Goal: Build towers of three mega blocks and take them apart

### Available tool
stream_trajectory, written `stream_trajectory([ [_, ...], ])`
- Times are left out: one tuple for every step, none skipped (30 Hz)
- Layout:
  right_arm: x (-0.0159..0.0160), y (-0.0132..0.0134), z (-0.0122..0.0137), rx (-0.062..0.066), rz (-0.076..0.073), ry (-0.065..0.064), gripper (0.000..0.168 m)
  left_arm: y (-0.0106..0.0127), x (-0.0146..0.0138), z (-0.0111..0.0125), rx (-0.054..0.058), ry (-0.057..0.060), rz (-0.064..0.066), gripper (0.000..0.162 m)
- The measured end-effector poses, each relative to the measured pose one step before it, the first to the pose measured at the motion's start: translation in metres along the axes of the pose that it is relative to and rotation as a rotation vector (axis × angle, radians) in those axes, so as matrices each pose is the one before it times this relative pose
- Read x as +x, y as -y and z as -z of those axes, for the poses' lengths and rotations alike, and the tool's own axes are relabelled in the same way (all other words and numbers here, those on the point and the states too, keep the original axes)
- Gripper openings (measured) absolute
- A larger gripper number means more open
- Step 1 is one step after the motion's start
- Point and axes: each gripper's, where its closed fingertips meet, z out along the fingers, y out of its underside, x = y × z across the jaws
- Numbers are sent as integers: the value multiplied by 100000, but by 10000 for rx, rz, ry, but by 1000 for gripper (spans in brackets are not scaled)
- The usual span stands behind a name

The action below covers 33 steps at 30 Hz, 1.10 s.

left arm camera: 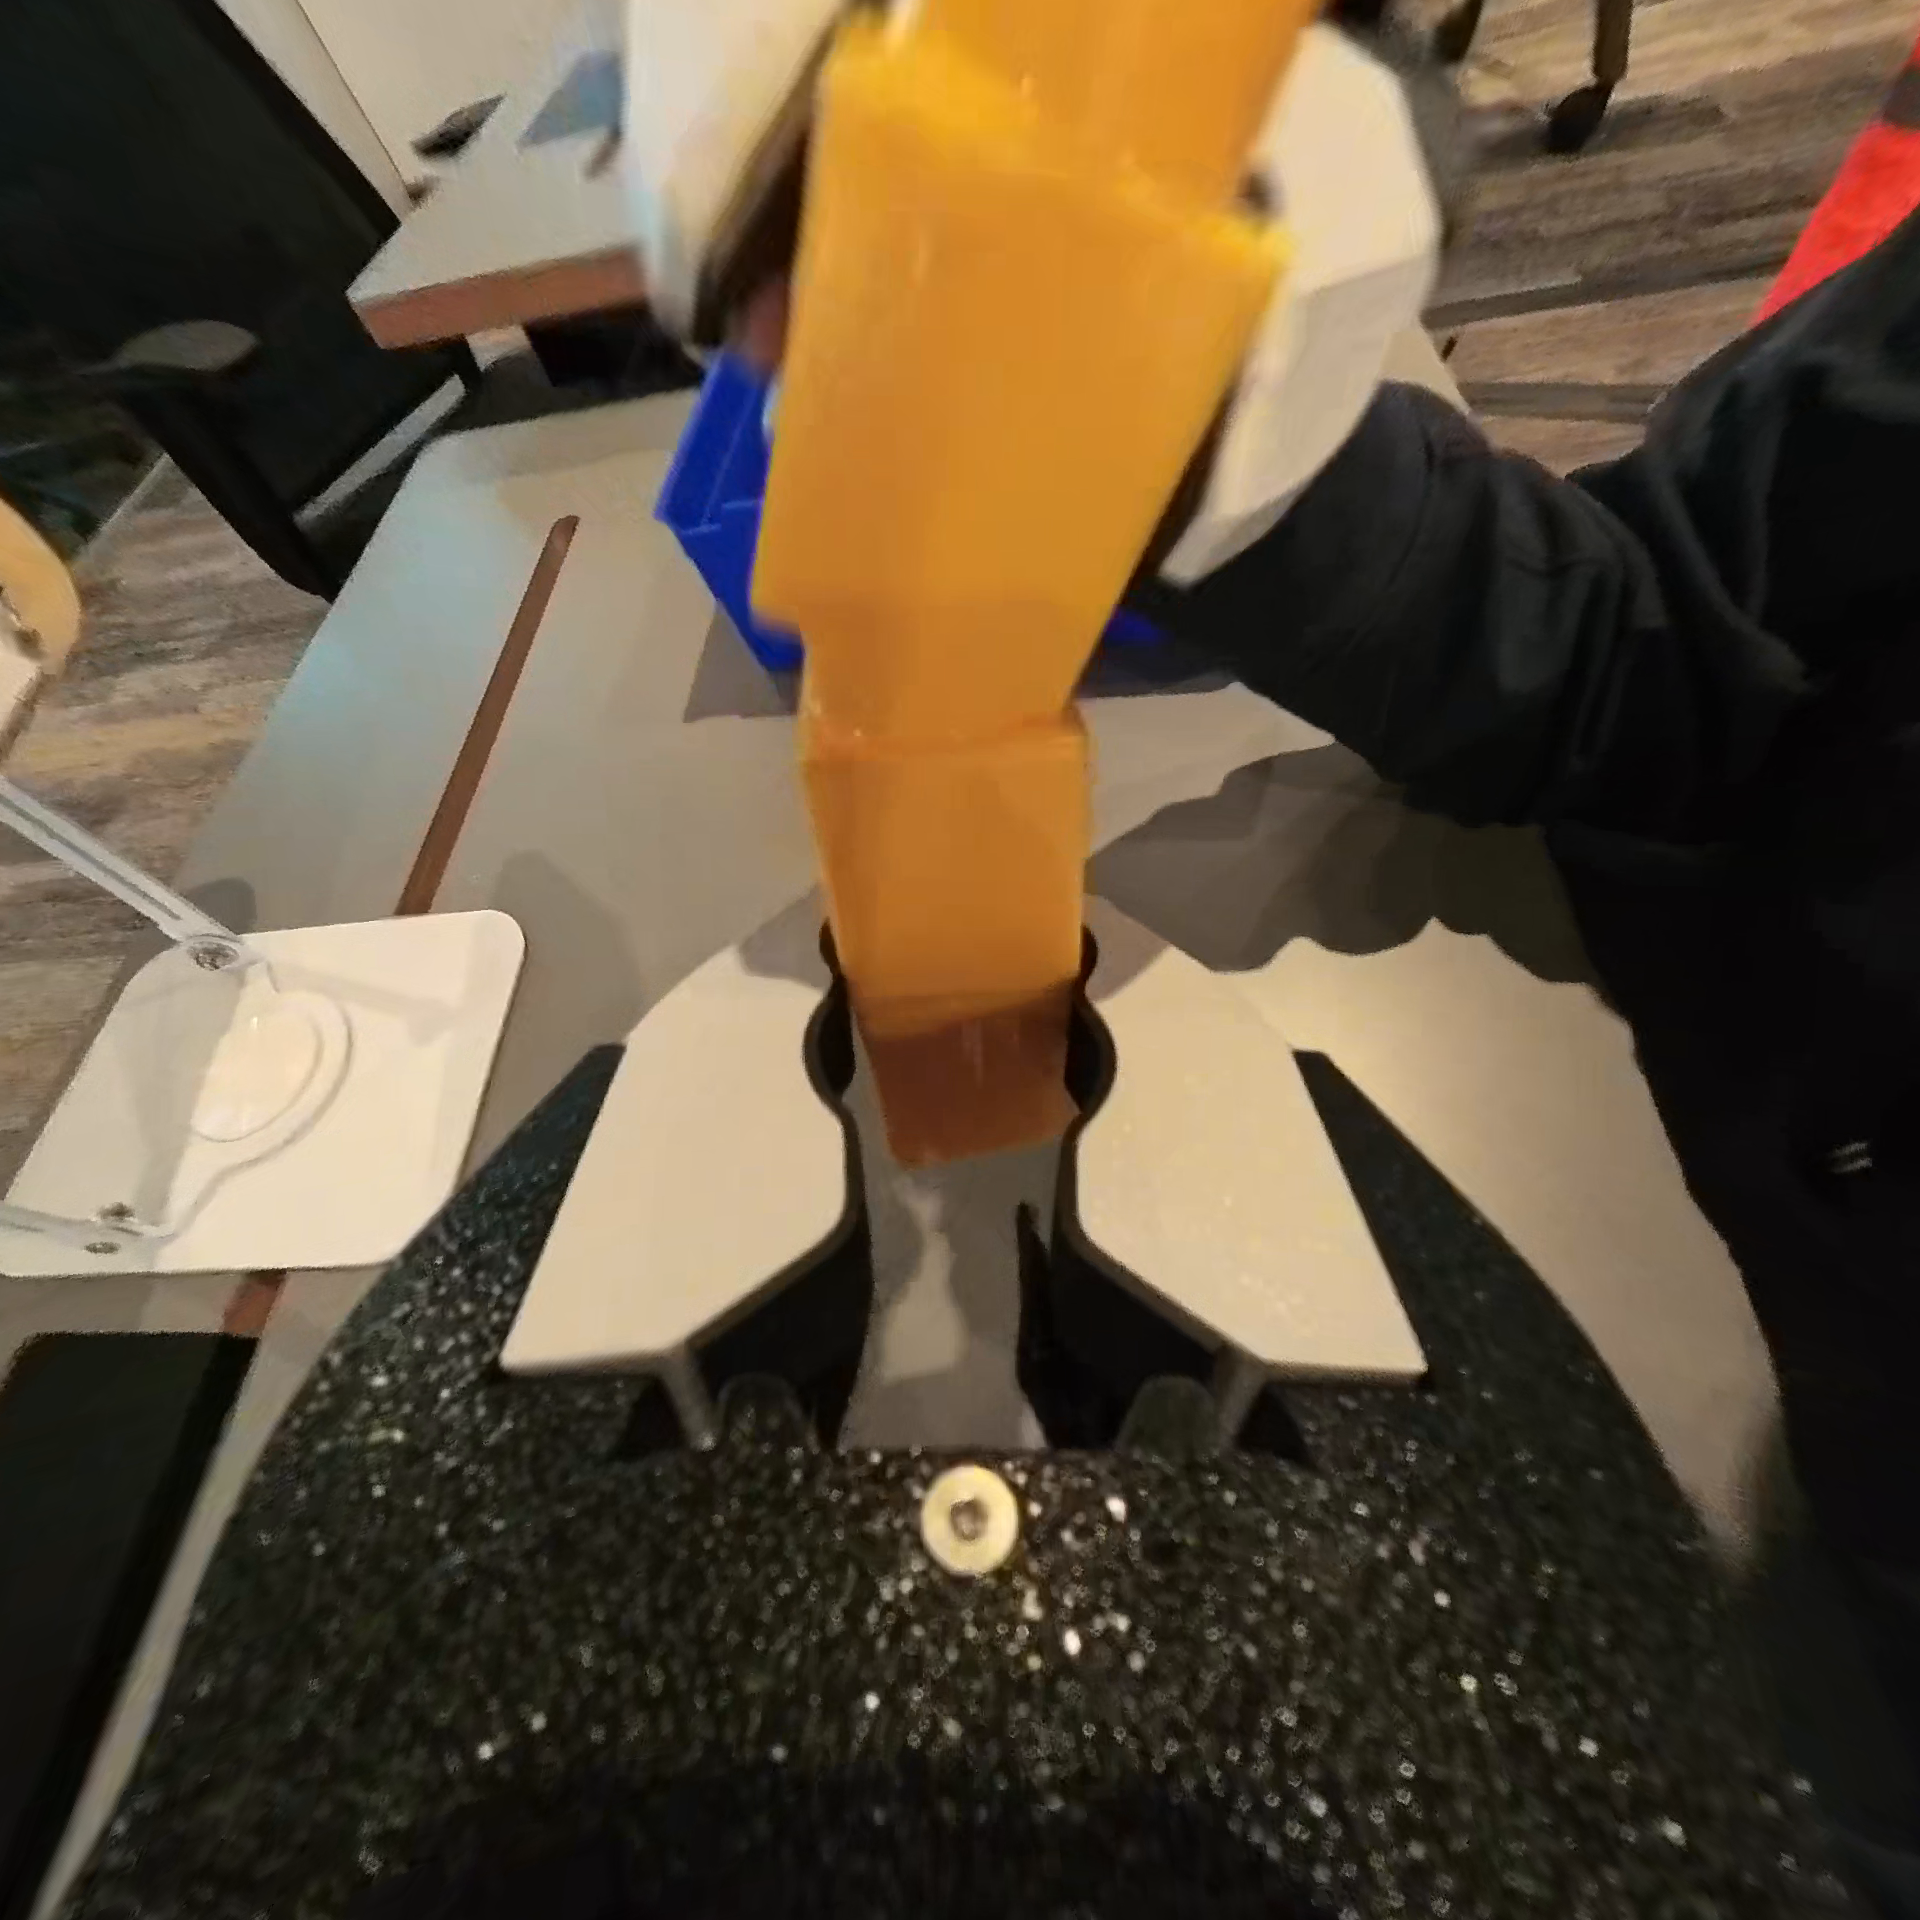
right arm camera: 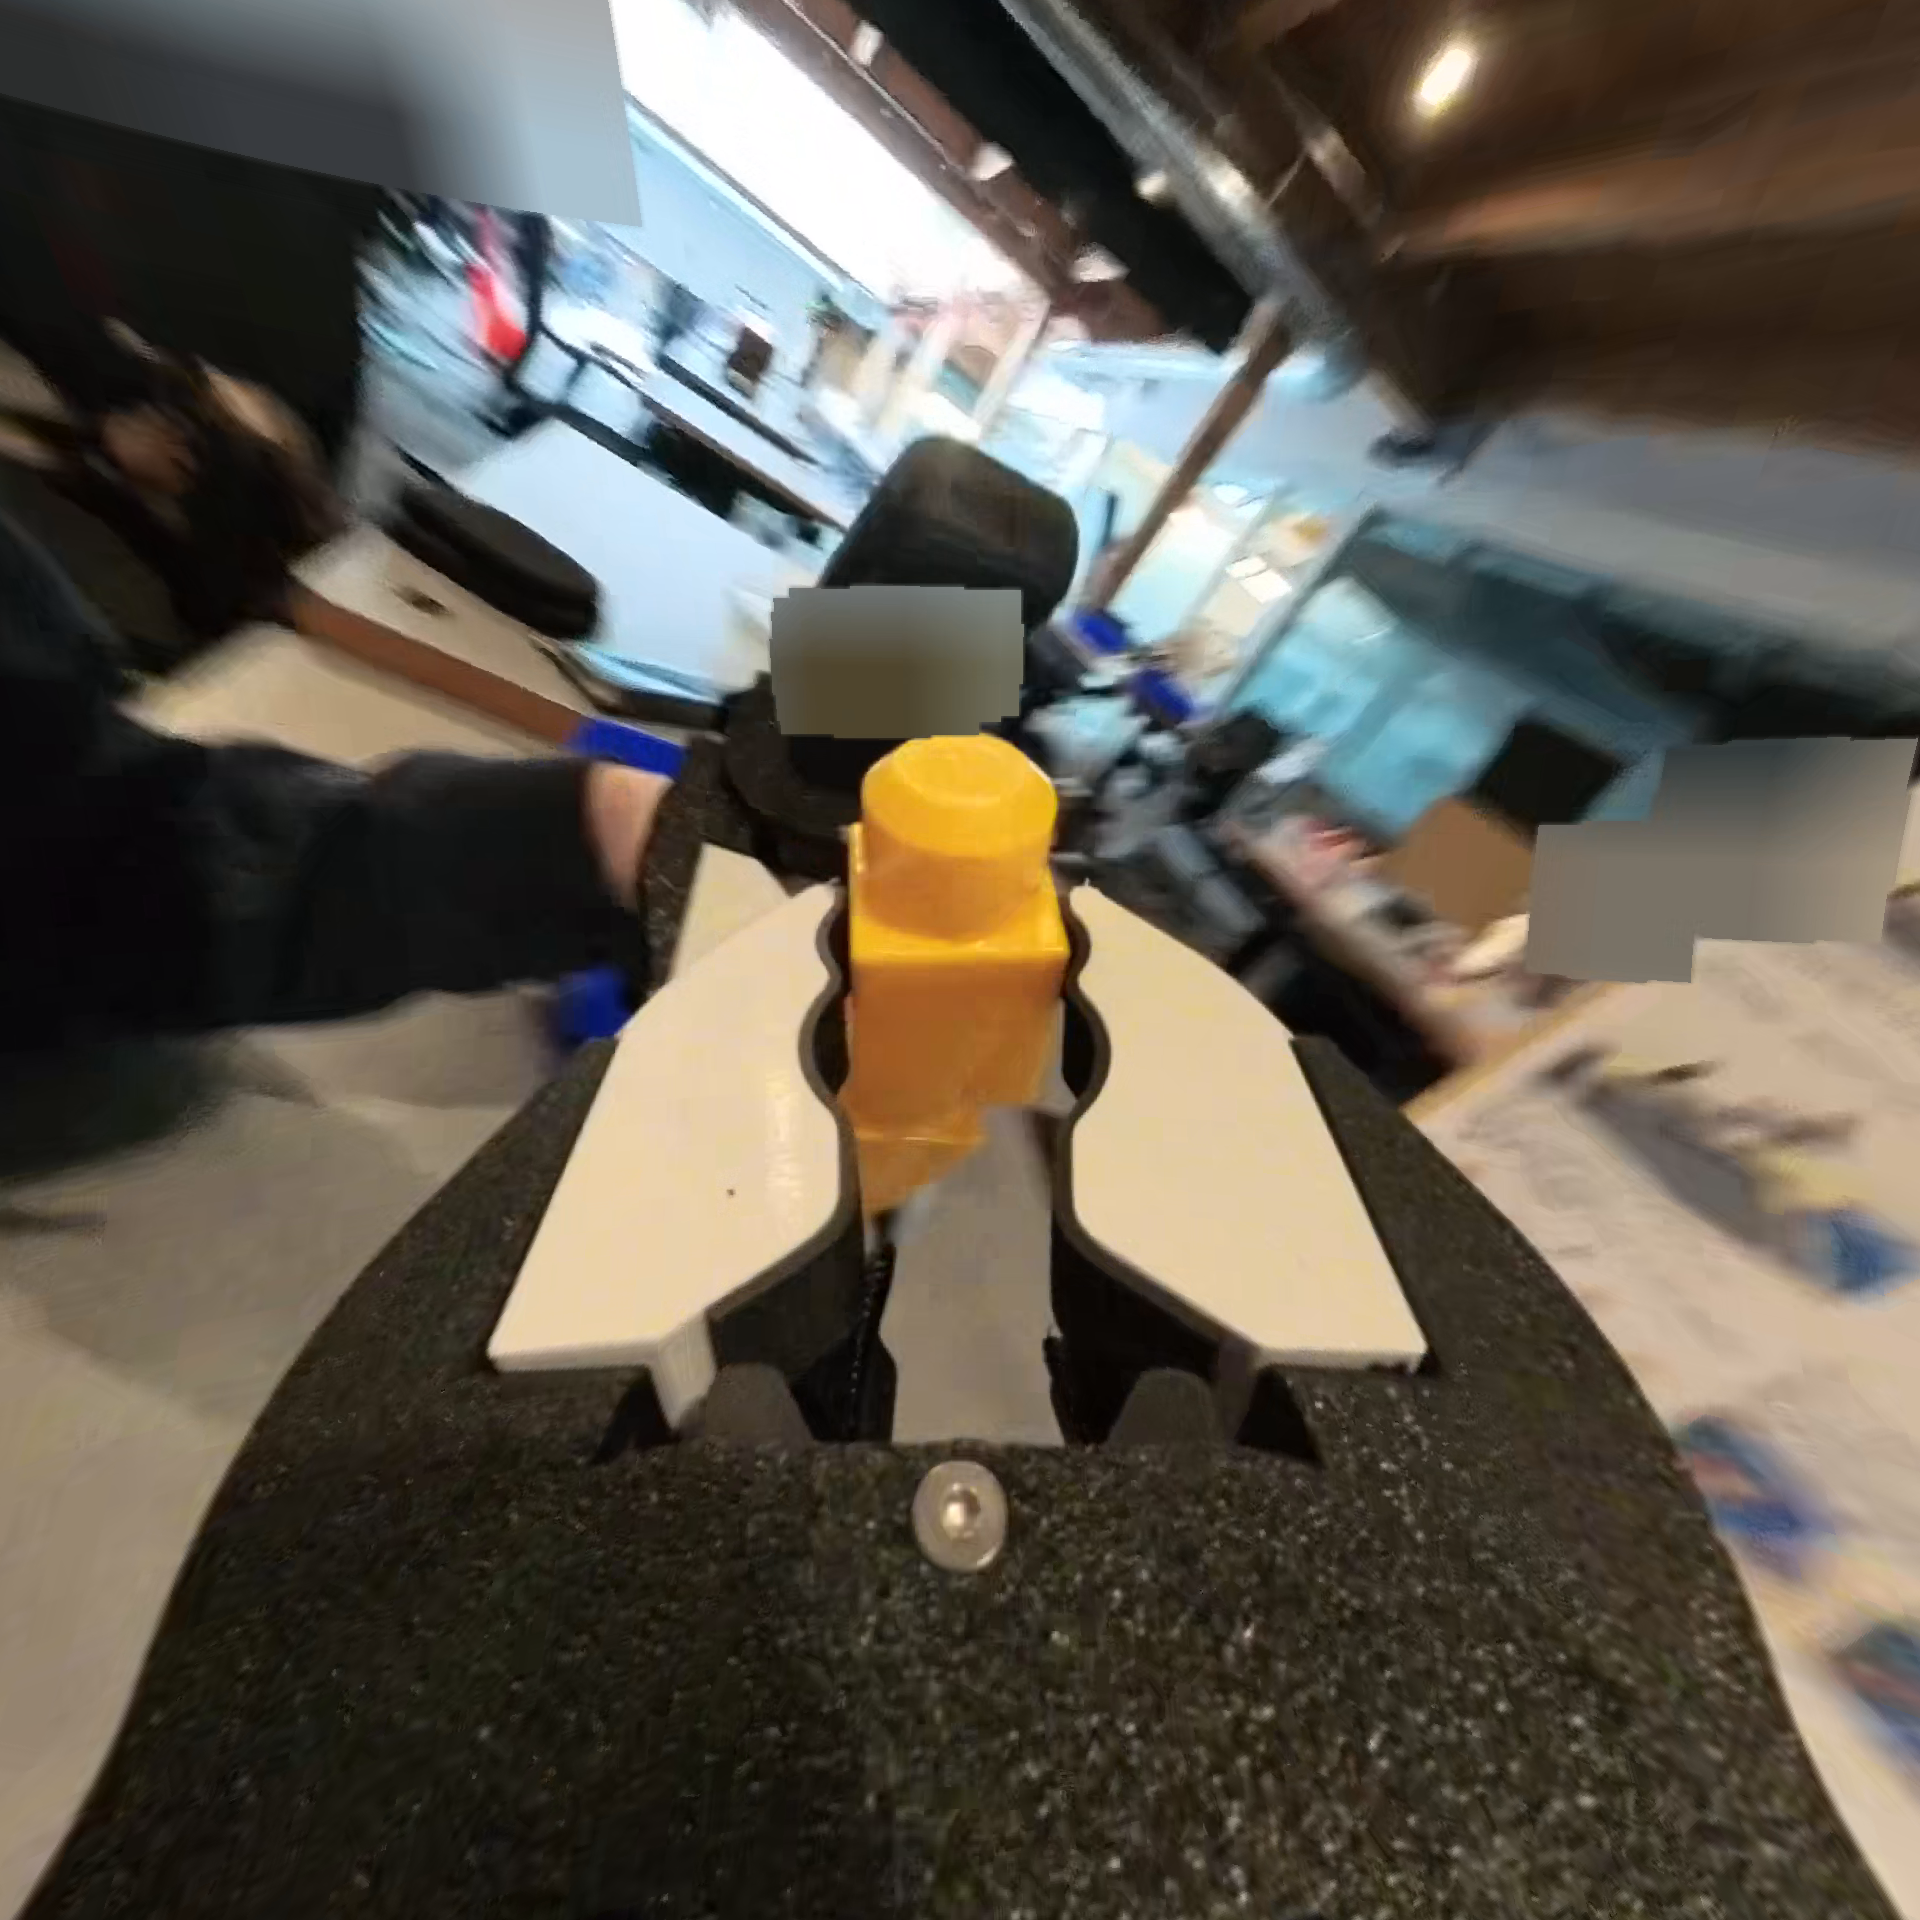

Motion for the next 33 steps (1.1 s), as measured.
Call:
stream_trajectory([
  [263,348,264,-95,1636,-762,37,-195,-104,62,-89,-73,368,38],
  [294,344,307,-145,1467,-736,37,-166,-45,53,-7,-155,339,38],
  [605,1,309,-425,1035,-656,37,-83,-81,58,87,-100,154,38],
  [575,-465,337,-704,422,-309,37,-38,-162,87,99,-10,67,38],
  [616,-560,472,-624,-45,-167,37,-62,-191,127,40,45,64,38],
  [857,-616,641,-499,-202,-250,37,-55,-202,145,13,93,17,38],
  [1022,-859,775,-544,-249,-298,37,-30,-194,155,24,127,-48,38],
  [1010,-1276,861,-749,-267,-242,37,-1,-176,175,25,133,-63,38],
  [1058,-1726,891,-985,-258,-267,38,12,-140,177,28,110,-50,38],
  [1133,-2084,888,-1139,-203,-352,38,33,-107,189,44,82,-38,38],
  [1075,-2435,805,-1257,-201,-336,37,51,-100,179,58,74,-26,38],
  [971,-2731,651,-1369,-233,-292,37,50,-119,165,53,71,-12,38],
  [1073,-2796,463,-1331,-275,-386,38,12,-108,144,39,64,1,38],
  [946,-2749,206,-1253,-357,-307,38,2,-95,119,29,48,5,38],
  [611,-2670,-63,-1177,-474,-83,38,-12,-79,81,19,34,4,38],
  [348,-2464,-311,-1056,-530,108,37,-12,-71,46,12,33,-1,38],
  [310,-2150,-541,-863,-540,132,37,1,-42,28,4,23,-2,38],
  [134,-1944,-657,-779,-474,241,38,-19,-19,1,-7,7,-2,38],
  [70,-1807,-643,-746,-412,253,38,-17,7,-19,-17,-1,-7,38],
  [62,-1681,-589,-717,-383,230,37,-23,11,-29,-29,-2,-15,38],
  [16,-1497,-472,-625,-394,246,37,-52,14,-67,-43,1,-23,38],
  [-48,-1210,-388,-459,-445,293,37,-64,9,-66,-56,4,-25,38],
  [57,-898,-324,-287,-446,231,38,-79,-1,-68,-60,7,-21,38],
  [270,-680,-286,-183,-429,93,38,-69,-10,-74,-52,10,-16,38],
  [330,-540,-233,-145,-371,33,38,-46,-4,-78,-41,1,-7,38],
  [256,-401,-208,-124,-256,48,38,-54,3,-72,-32,-12,4,38],
  [195,-171,-146,-57,-184,24,48,-28,16,-82,-23,-16,3,38],
  [107,-28,-29,-19,-162,4,52,-31,12,-74,-23,-16,-2,38],
  [-74,176,72,36,-80,49,55,-40,28,-89,-31,-13,-3,38],
  [-191,426,143,143,15,25,59,-34,15,-67,-37,-7,-7,38],
  [-317,609,229,196,136,11,63,-48,32,-59,-41,0,-13,38],
  [-557,842,285,298,291,73,67,-18,12,-41,-35,8,-22,38],
  [-1047,1255,369,540,448,300,71,-5,15,-11,-20,9,-29,38],
])
